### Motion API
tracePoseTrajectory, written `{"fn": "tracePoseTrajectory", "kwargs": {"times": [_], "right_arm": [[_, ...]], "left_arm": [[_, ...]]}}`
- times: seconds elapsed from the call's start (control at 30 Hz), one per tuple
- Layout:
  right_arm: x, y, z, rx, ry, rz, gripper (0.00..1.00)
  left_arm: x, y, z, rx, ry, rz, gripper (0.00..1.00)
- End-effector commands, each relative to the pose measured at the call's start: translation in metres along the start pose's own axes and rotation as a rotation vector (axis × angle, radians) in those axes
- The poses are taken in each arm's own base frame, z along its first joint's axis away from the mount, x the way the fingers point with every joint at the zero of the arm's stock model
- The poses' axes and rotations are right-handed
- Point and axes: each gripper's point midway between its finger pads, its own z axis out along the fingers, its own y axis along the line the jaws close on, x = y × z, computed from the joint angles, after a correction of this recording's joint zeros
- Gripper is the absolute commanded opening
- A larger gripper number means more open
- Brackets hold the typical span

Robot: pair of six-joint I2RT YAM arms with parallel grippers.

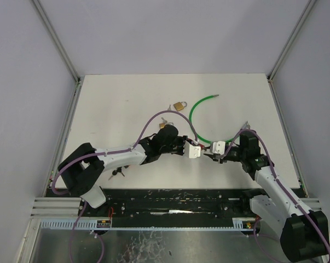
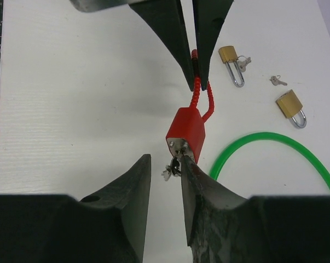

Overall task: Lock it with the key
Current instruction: Lock the lock.

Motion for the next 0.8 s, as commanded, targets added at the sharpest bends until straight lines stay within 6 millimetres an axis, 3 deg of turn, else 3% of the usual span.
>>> {"fn": "tracePoseTrajectory", "kwargs": {"times": [0.0, 0.23, 0.43, 0.77], "right_arm": [[-0.003, -0.006, 0.002, 0.017, -0.001, -0.057, 0.31], [0.001, -0.006, 0.004, 0.010, 0.013, -0.092, 0.24], [0.003, -0.010, 0.005, 0.032, 0.031, -0.110, 0.34], [0.004, -0.016, 0.008, 0.047, 0.041, -0.138, 0.19]], "left_arm": [[-0.024, 0.017, -0.006, -0.059, -0.080, 0.012, 0.00], [-0.025, 0.014, -0.005, -0.039, -0.083, 0.008, 0.00], [-0.026, 0.011, -0.005, -0.024, -0.089, 0.010, 0.00], [-0.026, 0.009, -0.005, -0.011, -0.095, 0.014, 0.00]]}}
